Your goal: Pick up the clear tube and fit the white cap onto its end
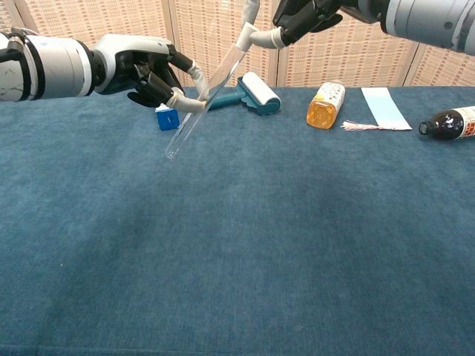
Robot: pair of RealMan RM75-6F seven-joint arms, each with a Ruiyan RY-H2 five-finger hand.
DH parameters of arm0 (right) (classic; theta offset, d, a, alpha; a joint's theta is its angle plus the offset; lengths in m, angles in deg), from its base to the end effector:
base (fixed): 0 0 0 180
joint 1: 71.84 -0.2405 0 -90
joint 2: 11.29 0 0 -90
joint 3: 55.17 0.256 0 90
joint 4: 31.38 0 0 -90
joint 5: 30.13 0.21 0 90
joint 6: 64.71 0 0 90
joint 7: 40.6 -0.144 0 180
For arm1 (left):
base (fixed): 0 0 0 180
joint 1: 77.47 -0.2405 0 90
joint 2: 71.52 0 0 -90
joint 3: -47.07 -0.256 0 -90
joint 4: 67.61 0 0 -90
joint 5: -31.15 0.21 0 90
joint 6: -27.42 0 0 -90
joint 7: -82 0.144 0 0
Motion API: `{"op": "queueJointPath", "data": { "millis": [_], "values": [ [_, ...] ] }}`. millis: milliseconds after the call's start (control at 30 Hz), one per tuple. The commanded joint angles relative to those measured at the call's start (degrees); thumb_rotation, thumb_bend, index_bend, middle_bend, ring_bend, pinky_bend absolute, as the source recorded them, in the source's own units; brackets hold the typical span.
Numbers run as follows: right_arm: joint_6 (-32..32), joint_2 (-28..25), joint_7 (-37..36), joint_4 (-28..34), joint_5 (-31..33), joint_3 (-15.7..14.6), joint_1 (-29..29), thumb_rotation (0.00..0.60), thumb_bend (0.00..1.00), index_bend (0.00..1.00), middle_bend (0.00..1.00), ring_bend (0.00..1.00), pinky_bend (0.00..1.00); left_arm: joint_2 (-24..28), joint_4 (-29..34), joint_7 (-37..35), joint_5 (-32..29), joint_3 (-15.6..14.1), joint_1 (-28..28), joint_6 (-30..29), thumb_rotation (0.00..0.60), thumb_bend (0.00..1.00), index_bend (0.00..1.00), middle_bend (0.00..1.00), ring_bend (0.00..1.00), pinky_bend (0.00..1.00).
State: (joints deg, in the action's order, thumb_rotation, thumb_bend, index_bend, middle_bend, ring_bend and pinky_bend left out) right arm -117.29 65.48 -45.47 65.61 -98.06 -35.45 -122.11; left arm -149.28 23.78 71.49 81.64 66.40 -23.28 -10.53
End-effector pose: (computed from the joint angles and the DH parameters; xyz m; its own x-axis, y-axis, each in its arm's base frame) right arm -0.0447 -0.3686 0.0600 0.0691 -0.3013 0.9510 -0.8581 -0.5041 -0.0973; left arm -0.0698 0.3907 0.0276 -0.0712 0.5430 0.8367 0.9542 -0.2073 0.2158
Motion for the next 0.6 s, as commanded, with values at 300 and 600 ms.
{"op": "queueJointPath", "data": {
  "millis": [300,600],
  "values": [
    [0.19,-0.04,-0.37,-0.04,0.08,-0.17,-0.21,0.6,0.73,0.77,1.0,1.0,1.0,-0.22,-0.35,0.28,-0.46,-0.66,0.44,0.05,0.6,0.39,0.62,1.0,1.0,1.0],
    [0.55,0.2,-0.65,-0.32,0.08,-0.28,-0.59,0.6,0.73,0.78,1.0,1.0,1.0,-0.49,-0.77,1.04,-1.28,-1.37,1.12,0.47,0.6,0.39,0.62,1.0,1.0,1.0]
  ]
}}
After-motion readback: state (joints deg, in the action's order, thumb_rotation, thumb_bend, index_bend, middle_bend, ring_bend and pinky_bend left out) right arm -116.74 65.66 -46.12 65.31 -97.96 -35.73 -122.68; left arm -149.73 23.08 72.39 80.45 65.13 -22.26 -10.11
